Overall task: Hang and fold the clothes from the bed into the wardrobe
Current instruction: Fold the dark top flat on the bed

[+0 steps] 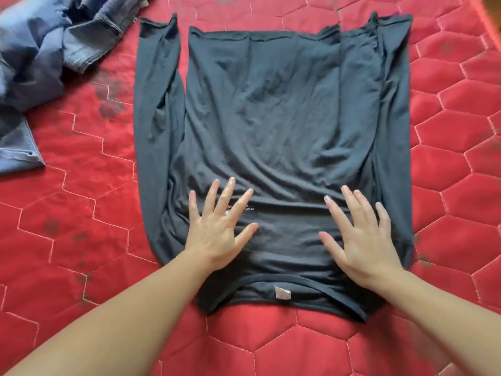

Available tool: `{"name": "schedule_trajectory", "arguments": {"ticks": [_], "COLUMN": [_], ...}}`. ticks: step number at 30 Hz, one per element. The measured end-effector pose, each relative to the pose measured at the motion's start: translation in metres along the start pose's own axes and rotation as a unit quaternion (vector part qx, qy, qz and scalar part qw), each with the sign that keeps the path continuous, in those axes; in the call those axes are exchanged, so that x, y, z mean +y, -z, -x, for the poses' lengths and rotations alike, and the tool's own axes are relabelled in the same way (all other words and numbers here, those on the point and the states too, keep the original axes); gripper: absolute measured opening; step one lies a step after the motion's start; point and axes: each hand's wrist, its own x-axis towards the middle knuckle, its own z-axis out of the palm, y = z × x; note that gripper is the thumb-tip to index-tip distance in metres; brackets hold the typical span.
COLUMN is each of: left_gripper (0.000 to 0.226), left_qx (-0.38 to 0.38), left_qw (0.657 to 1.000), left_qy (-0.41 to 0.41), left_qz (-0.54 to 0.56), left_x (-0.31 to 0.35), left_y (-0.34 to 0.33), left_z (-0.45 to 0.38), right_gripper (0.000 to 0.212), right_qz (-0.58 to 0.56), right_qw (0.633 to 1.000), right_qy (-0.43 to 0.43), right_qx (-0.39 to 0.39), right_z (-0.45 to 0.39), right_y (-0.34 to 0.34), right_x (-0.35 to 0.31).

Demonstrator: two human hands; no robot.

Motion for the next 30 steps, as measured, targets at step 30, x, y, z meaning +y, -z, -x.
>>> {"name": "schedule_trajectory", "arguments": {"ticks": [30], "left_gripper": [0.066], "left_qx": [0.051], "left_qw": [0.997], "left_qy": [-0.063], "left_qz": [0.013], "left_x": [0.134], "left_y": [-0.011], "left_z": [-0.143], "right_gripper": [0.057], "right_qz": [-0.182], "right_qw": [0.938], "right_qy": [-0.292], "right_qx": [0.022], "right_z": [-0.167], "right_y": [0.058], "right_x": [0.133]}}
